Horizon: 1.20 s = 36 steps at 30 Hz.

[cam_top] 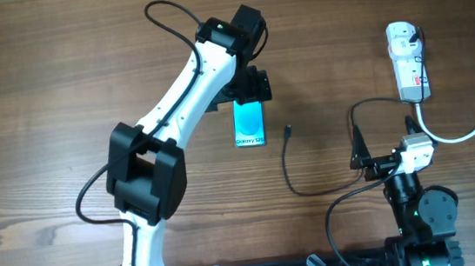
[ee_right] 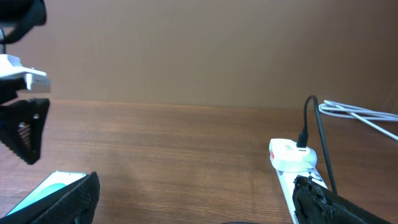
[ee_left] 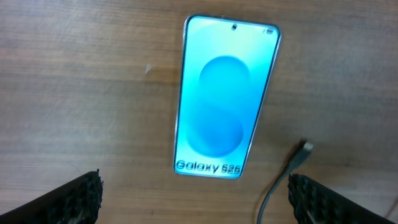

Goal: Plug charger to phone and switch on socket
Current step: 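Lower the left gripper and grasp the phone's bottom edge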

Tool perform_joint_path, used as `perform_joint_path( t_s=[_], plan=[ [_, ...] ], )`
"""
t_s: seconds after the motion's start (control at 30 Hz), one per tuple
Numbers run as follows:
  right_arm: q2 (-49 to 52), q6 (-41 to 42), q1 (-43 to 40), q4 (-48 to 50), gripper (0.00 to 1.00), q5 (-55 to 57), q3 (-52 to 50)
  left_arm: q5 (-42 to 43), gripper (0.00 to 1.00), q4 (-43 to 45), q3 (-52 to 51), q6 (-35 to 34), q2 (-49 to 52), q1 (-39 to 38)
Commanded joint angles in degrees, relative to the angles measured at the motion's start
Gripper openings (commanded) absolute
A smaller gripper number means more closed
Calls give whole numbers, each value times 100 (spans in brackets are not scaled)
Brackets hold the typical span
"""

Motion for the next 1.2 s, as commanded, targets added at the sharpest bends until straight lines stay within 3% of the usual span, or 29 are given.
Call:
perform_joint_path(
  t_s=[0.0,0.17,0.3,1.17],
  plan=[
    [-31,72,17,22,100,74,-17,-55,100,219,87,109,275,2],
    [-33,70,17,22,100,76,-17,195,100,481,87,909,476,22],
    [-33,70,17,22,100,76,-17,201,100,542,87,496,737,44],
    [-33,72,17,22,100,76,-17,48,100,638,81,348,1139,-190]
  ],
)
